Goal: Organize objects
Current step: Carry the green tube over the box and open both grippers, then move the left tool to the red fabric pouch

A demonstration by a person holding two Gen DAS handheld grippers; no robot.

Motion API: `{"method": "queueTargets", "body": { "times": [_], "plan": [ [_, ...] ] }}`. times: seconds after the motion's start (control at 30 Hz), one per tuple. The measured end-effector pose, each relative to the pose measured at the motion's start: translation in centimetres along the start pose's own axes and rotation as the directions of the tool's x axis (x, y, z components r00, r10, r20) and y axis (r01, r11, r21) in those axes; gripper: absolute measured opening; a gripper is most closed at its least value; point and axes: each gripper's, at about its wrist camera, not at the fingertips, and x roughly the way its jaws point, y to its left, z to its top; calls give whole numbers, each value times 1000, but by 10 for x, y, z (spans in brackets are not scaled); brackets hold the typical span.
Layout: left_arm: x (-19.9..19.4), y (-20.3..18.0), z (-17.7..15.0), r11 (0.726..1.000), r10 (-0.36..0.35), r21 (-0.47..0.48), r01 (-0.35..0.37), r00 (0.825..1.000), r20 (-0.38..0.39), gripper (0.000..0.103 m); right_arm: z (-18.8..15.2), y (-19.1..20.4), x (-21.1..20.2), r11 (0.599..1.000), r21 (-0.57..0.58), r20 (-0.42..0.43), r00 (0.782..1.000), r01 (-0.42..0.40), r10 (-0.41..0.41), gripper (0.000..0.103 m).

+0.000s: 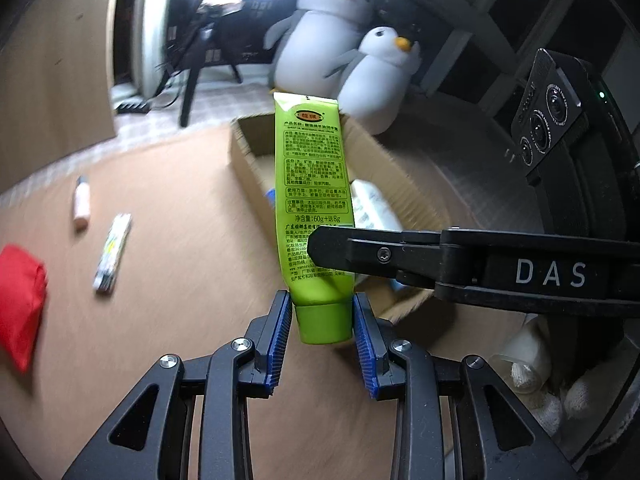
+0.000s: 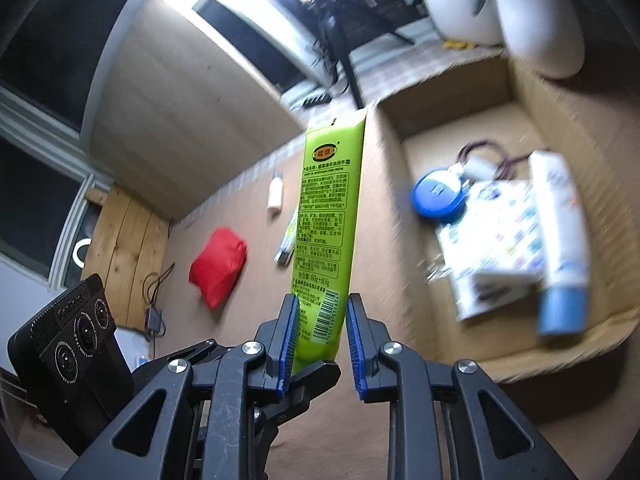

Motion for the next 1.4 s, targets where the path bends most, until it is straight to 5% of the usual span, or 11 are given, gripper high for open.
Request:
{"method": "queueTargets", "body": {
  "times": [0.4, 0.5, 0.6, 1.13, 1.4],
  "plan": [
    [49, -37, 41, 999, 7, 53, -7, 1000, -1, 36, 42, -45, -28, 997, 20, 48, 996, 73, -73, 22],
    [52, -38, 46, 999, 26, 47, -27, 999, 20, 74, 48, -51, -32, 995, 19, 59, 994, 95, -96, 28],
    [50, -40, 47, 997, 40, 63, -42, 999, 38, 75, 51, -57, -38, 990, 27, 76, 987, 141, -143, 62],
    [29, -32, 37, 996, 57, 64, -60, 997, 59, 75, 48, -61, -41, 986, 63, 93, 982, 157, -163, 62],
    [11, -3, 7, 996, 88, 19, -88, 996, 32, 75, 26, -49, -40, 983, 31, 103, 977, 182, -185, 64]
  ]
}}
